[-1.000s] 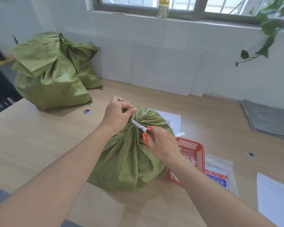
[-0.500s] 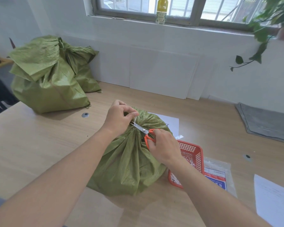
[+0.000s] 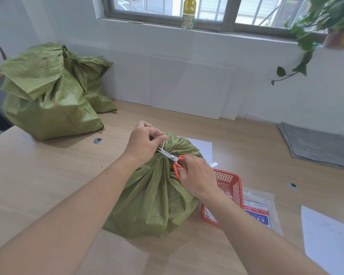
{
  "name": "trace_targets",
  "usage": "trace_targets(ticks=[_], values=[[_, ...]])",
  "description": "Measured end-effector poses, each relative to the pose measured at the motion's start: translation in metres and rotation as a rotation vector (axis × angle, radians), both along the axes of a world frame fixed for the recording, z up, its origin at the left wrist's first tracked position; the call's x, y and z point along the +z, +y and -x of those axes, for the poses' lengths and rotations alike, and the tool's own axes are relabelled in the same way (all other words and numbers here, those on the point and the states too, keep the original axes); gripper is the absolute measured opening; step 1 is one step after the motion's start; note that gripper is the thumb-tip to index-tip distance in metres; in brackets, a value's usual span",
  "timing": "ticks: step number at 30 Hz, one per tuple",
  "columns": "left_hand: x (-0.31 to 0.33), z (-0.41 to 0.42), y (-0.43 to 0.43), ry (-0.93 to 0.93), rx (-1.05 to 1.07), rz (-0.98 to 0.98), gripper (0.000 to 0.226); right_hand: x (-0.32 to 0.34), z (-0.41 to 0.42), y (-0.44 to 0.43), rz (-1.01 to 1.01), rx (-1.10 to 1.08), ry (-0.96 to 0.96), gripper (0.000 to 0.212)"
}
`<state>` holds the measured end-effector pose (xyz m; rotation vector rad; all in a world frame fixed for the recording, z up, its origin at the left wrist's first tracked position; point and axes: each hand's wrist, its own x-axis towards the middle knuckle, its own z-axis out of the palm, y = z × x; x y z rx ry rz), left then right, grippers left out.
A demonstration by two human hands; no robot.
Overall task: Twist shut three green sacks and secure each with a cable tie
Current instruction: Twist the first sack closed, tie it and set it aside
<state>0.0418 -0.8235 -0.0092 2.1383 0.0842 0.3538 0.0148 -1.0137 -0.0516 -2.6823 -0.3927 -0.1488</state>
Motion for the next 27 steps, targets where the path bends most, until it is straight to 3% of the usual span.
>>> trace_targets(ticks=[8,12,17,22,27], values=[[-0.004,-0.001,-0.003,0.010,-0.003,0.039,0.005,0.000,0.005,-0.004,-0.021,-0.039,0.024,0.020],[-0.002,0.000,-0.010,-0.011,0.029,0.166,0.007,-0.003,0.003,-0.006,-0.107,-0.095,0.127,0.024],[-0.004,0.000,-0.029,0.032,0.006,0.335,0.004,-0.011,0.001,-0.020,-0.370,-0.235,0.281,0.034],[-0.017,0.000,-0.067,0.085,-0.090,0.383,0.005,-0.026,-0.001,-0.050,-0.730,-0.461,0.437,0.034],[-0.036,-0.004,-0.110,0.188,-0.168,0.345,0.005,-0.042,0.008,-0.084,-0.877,-0.614,0.389,0.045]])
